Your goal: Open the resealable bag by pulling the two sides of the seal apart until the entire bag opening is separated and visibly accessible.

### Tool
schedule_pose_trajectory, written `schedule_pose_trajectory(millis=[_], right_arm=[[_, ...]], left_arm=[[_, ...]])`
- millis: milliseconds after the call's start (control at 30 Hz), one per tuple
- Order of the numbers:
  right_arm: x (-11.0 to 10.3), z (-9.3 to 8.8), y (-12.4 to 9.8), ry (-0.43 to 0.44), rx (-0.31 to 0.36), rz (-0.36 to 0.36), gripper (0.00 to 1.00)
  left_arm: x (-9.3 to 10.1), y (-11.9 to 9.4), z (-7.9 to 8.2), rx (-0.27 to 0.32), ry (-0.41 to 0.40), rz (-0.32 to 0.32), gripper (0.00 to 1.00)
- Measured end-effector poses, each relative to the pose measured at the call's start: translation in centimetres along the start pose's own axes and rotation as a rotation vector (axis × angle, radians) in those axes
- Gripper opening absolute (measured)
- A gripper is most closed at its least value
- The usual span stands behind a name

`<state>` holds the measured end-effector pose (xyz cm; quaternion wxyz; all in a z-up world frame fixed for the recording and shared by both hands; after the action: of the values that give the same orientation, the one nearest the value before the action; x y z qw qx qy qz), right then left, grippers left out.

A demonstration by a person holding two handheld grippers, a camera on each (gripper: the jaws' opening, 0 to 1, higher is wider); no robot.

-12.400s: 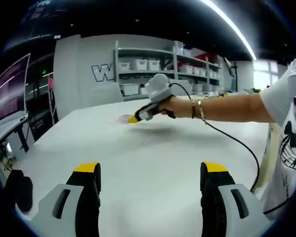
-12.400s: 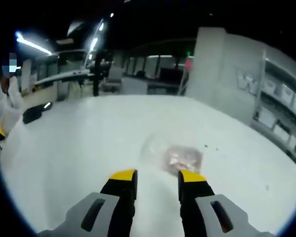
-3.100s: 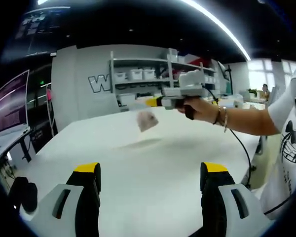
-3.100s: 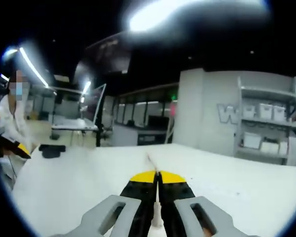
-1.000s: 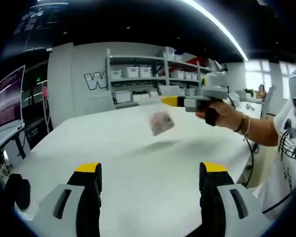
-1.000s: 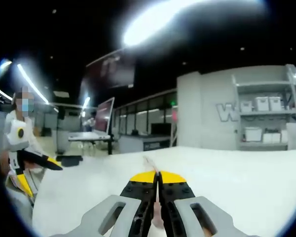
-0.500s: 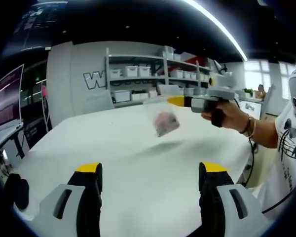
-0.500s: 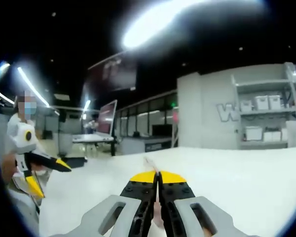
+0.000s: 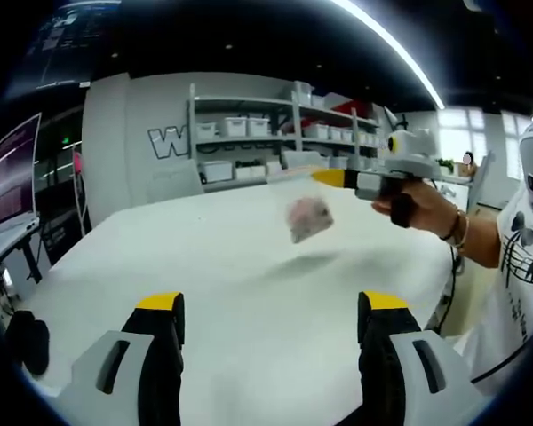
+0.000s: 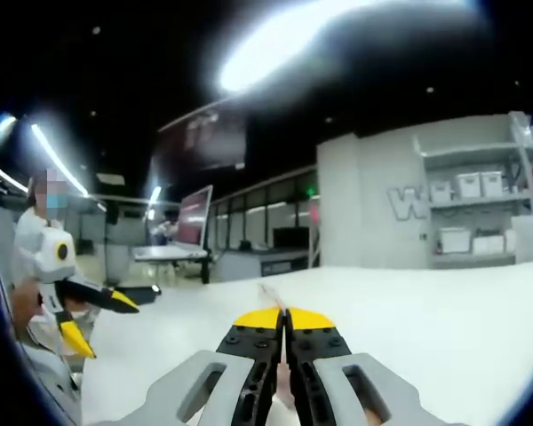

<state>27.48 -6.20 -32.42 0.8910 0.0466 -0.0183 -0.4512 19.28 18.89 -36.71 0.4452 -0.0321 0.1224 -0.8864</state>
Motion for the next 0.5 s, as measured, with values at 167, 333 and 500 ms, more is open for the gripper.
schedule_pose_trajectory(millis=[167, 333, 500], right_arm=[[-0.2, -0.1, -0.8, 0.028, -0.001, 0.003, 0.00], [-0.5, 0.2, -1.3, 0.028, 0.008, 0.003, 0.00], [-0.5, 0.2, -1.7, 0.036, 0.013, 0.006, 0.00]], left_arm=[[0.0, 0.1, -0.1, -0.003, -0.001, -0.004, 0.78], [0.1, 0.1, -0.2, -0.003, -0.002, -0.007, 0.78], [0.1, 0.1, -0.2, -0.006, 0.001, -0.009, 0.78]])
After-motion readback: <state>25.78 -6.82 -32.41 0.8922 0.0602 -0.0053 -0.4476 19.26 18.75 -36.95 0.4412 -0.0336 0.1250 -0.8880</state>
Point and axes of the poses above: the point that each gripper's makers call its tool centre point, and the gripper's own axes: y roughly forward along the fingers, x roughly to its right, z roughly out of its top, the point moved 7 cm from there along -y, roughly backward along the fingers
